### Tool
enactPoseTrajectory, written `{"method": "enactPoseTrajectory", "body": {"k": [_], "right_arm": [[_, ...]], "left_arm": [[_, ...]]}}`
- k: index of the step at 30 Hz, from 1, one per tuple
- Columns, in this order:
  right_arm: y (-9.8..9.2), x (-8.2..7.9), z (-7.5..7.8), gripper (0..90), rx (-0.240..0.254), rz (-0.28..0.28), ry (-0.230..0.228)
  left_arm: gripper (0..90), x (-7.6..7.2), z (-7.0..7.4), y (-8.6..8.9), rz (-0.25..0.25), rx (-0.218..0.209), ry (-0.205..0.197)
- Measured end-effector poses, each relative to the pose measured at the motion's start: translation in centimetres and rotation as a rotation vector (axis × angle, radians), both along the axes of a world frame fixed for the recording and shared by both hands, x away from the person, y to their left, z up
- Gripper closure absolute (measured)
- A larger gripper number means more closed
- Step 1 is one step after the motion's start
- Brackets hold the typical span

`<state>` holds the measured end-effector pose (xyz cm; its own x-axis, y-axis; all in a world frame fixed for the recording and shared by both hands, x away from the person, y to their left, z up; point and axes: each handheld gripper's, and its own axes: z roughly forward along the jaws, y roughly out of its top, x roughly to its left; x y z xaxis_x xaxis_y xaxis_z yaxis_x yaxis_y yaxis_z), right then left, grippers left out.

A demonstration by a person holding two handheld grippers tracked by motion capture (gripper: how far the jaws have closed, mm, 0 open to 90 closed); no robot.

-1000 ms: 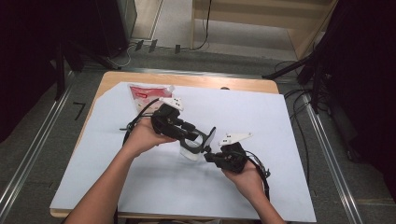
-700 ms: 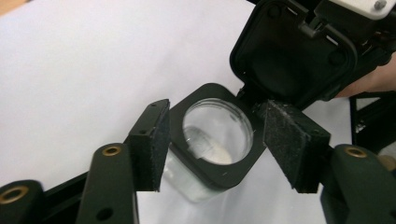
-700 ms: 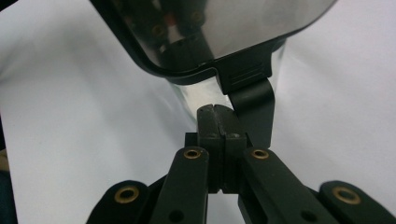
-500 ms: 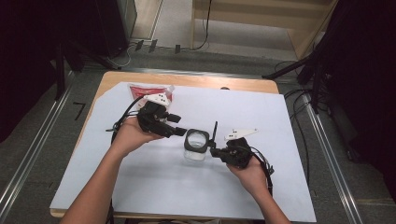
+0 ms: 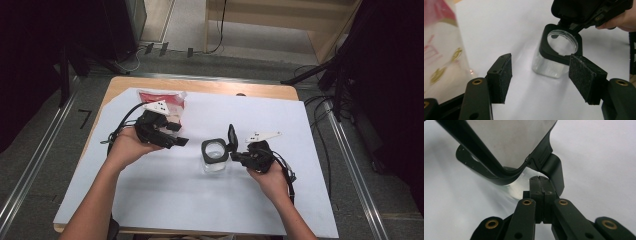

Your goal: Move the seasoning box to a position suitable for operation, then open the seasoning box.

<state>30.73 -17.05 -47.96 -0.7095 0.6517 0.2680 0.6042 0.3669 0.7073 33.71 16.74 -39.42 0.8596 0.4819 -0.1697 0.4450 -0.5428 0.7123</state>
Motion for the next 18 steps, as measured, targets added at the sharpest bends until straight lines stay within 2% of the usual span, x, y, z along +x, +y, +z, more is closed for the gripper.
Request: {"method": "enactPoseTrajectory", "body": {"k": [4,7,14,18], "right_arm": [[-0.3,0.1,0.1,90.0,0.006,0.000,0.003],[-0.8,-0.1,0.5,90.0,0.019,-0.002,0.004],[-2.5,-0.6,1.4,78.7,0.042,-0.026,-0.022],[-3.1,-0.6,1.3,72.6,0.036,-0.035,-0.027]], "left_arm": [[36.6,0.0,0.1,1.0,0.029,-0.011,-0.011],[36.7,-0.1,0.2,1.7,0.049,-0.003,-0.022],[36.9,0.3,0.0,3.0,0.068,-0.014,-0.014],[37.3,0.7,-0.1,3.8,0.087,-0.011,-0.004]]}}
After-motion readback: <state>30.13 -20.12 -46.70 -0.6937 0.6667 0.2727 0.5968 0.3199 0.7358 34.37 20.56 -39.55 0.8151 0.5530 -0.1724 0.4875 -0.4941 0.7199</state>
